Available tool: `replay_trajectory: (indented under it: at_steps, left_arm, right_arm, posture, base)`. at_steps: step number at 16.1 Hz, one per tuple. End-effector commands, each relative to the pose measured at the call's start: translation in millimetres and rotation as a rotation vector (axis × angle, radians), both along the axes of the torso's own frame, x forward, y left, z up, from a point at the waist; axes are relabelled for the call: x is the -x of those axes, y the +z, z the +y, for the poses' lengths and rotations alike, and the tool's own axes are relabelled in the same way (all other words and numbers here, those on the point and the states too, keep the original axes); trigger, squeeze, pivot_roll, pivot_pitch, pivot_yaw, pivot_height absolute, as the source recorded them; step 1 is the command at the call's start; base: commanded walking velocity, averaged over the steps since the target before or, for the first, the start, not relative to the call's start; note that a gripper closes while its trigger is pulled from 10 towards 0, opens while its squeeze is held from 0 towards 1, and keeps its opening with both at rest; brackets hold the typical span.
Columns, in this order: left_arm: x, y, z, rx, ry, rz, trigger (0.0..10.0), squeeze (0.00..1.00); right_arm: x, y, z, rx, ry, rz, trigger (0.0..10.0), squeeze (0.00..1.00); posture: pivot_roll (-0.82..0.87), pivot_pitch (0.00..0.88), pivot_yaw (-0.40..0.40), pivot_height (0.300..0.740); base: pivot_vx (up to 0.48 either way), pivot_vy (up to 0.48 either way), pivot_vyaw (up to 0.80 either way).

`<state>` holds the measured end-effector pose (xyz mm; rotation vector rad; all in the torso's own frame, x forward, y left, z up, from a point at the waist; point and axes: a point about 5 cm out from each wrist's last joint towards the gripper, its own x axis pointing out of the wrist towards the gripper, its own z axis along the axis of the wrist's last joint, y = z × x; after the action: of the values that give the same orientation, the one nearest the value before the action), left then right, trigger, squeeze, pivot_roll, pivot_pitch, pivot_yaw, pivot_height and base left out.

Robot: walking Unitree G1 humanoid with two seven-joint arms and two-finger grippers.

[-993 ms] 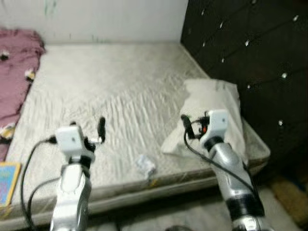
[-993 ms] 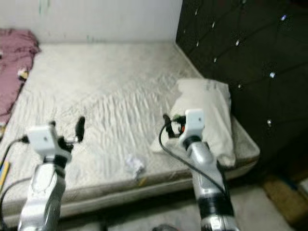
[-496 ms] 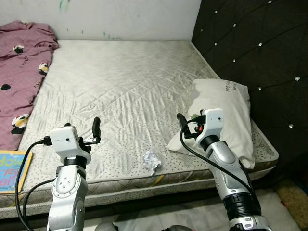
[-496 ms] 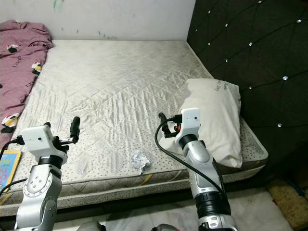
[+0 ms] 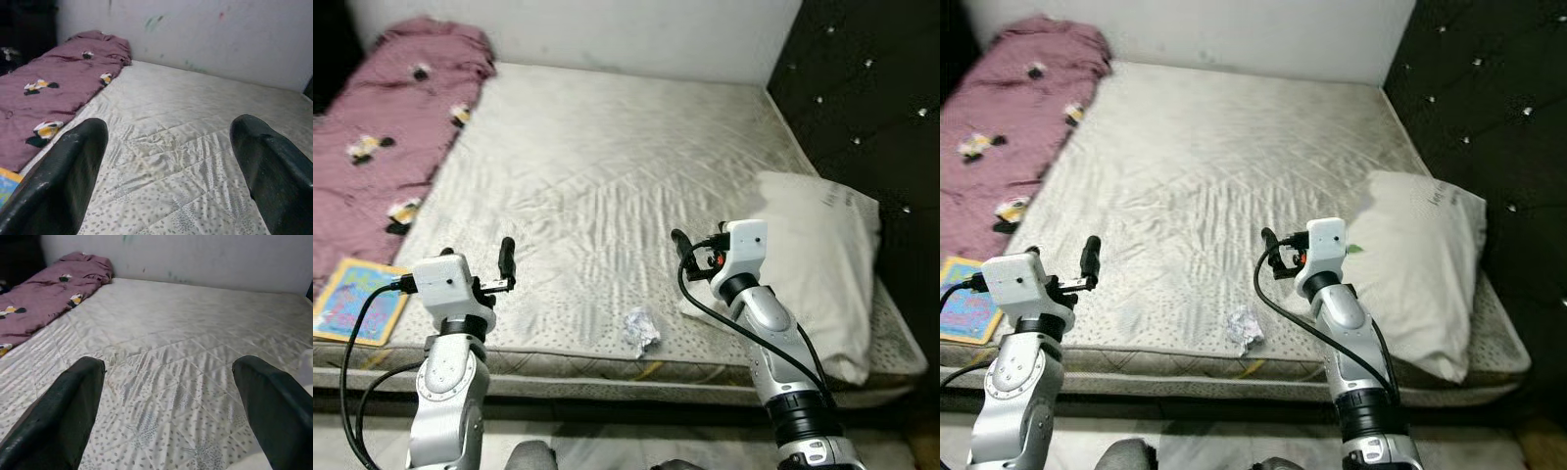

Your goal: Clean up the room

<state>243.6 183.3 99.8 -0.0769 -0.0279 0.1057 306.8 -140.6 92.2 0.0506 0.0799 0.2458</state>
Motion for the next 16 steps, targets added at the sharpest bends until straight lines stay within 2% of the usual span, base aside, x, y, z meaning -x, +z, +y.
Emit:
replay_trajectory:
  at_steps: [1, 6, 12, 15, 16]
  left_arm:
    - [-1.3, 7.0, -3.2, -0.016, -0.007, -0.025, 10.0, 0.0]
    - [-3.1, 11.1, -4.8, -0.039, -0.006, -0.021, 10.0, 0.0]
    - [-2.6, 2.7, -2.9, -0.014, 0.009, 0.014, 10.0, 0.0]
    - [2.2, 6.8, -1.8, -0.048, 0.004, -0.005, 10.0, 0.0]
    - [9.8, 8.0, 0.4, -0.05, 0.006, 0.0, 10.0, 0.0]
  right_arm:
    - [-1.0, 2.7, -3.9, 0.003, -0.013, -0.006, 10.0, 0.0]
    - [-1.4, 3.5, -4.6, -0.008, -0.022, -0.008, 10.0, 0.0]
    - [-1.4, 5.5, -6.4, -0.006, -0.048, -0.015, 10.0, 0.0]
    - [6.2, 9.8, -16.1, 0.018, -0.075, -0.018, 10.0, 0.0]
    - [15.6, 11.2, -24.8, 0.043, -0.076, -0.024, 10.0, 0.0]
  posture:
    - [0.0, 0.0, -0.088, 0.74]
    - [0.0, 0.0, -0.087, 0.74]
    - [-0.01, 0.0, -0.084, 0.74]
    - [0.0, 0.0, -0.081, 0.74]
    - [-0.01, 0.0, -0.076, 0.74]
  base:
    - [0.0, 0.0, 0.0]
    - [0.0, 0.0, 0.0]
    - [0.0, 0.0, 0.0]
    - [0.0, 0.0, 0.0]
    - [0.0, 0.0, 0.0]
